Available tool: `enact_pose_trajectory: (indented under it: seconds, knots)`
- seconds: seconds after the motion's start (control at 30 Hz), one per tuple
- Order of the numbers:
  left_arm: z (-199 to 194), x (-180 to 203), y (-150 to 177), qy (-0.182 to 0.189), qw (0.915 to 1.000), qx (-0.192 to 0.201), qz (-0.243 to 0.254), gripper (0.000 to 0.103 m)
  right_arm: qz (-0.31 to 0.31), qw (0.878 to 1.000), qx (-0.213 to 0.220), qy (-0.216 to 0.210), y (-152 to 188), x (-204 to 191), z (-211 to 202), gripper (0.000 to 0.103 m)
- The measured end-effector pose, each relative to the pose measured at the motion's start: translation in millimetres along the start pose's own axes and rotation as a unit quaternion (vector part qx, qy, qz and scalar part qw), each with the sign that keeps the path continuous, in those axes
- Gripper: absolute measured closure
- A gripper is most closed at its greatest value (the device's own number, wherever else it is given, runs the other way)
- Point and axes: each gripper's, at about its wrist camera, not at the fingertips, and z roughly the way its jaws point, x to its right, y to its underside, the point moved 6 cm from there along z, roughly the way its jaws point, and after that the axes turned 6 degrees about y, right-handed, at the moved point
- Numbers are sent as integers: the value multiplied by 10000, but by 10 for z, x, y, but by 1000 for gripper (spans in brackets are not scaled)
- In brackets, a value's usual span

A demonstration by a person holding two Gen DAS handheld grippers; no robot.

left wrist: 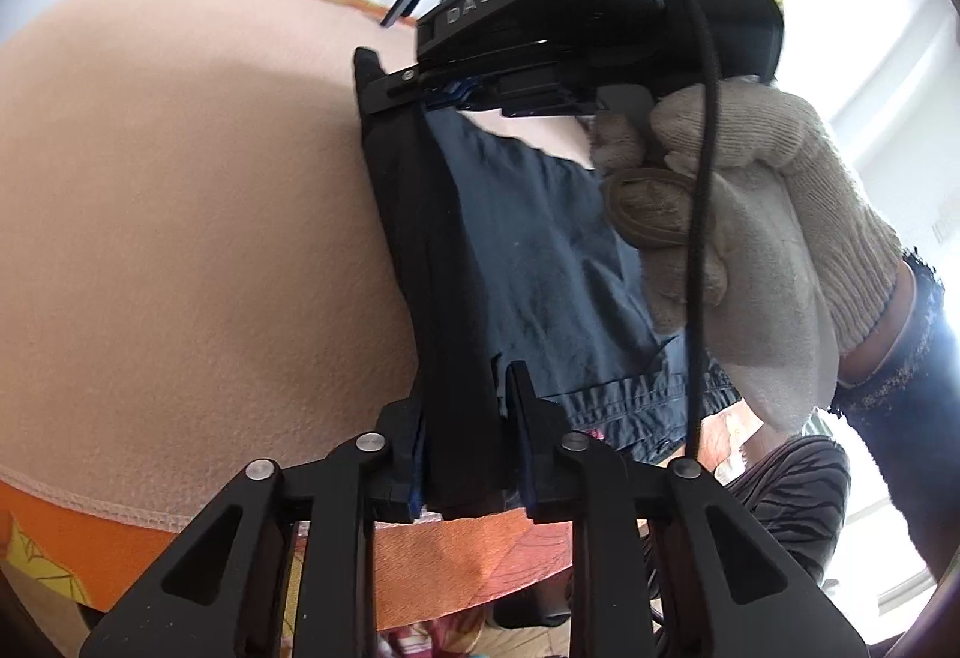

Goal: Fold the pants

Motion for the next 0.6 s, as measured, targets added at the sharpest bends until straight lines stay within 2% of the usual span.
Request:
enact_pose_trajectory:
  seconds: [0.13,0.3,0.6]
  knots:
    - [-71,184,-67,27,9994,154,312,88,165,9994,194,-226,22,154,-234,98]
    - [-122,330,-162,171,9986,259,438,89,364,9977,436,-374,15,206,-481,98]
    - [-41,709,-241,435,9954,319,790,90,702,9928,839,-496,23,439,-874,98]
